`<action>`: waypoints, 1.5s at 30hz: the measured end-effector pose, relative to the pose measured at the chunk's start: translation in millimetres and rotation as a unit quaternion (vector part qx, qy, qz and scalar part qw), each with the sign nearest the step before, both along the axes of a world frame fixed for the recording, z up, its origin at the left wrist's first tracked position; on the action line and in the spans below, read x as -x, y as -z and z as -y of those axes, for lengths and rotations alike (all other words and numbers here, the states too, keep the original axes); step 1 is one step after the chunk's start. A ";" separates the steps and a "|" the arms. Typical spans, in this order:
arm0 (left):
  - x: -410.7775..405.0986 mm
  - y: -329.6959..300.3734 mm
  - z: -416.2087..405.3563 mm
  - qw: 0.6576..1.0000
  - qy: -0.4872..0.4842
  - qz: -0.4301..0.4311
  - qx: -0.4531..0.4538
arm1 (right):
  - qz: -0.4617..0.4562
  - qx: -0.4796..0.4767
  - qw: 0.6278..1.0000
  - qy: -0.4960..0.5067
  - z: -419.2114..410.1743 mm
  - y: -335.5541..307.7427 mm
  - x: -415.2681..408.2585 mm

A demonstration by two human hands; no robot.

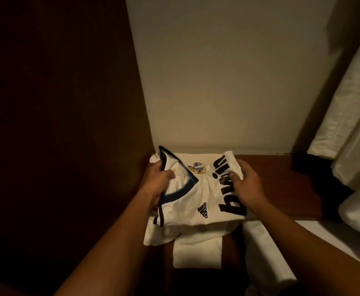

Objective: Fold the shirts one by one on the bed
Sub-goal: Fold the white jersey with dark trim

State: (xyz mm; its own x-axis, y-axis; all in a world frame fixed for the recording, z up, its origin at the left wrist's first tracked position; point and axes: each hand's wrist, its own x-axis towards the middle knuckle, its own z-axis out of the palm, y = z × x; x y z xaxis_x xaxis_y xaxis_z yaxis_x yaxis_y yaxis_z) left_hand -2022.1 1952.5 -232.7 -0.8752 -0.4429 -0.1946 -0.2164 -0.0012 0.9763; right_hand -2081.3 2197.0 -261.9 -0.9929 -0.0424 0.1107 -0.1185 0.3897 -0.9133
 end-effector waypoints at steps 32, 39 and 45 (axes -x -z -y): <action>110.9 121.6 22.3 0.758 0.207 0.109 0.608 | 0.214 -0.087 0.970 0.078 25.2 76.8 141.4; 99.9 137.3 36.8 0.732 0.263 0.189 0.599 | 0.134 -0.274 0.952 0.027 17.0 88.1 127.7; 101.5 131.2 33.9 0.714 0.260 0.228 0.609 | -0.052 -0.525 0.833 -0.164 18.8 104.1 102.8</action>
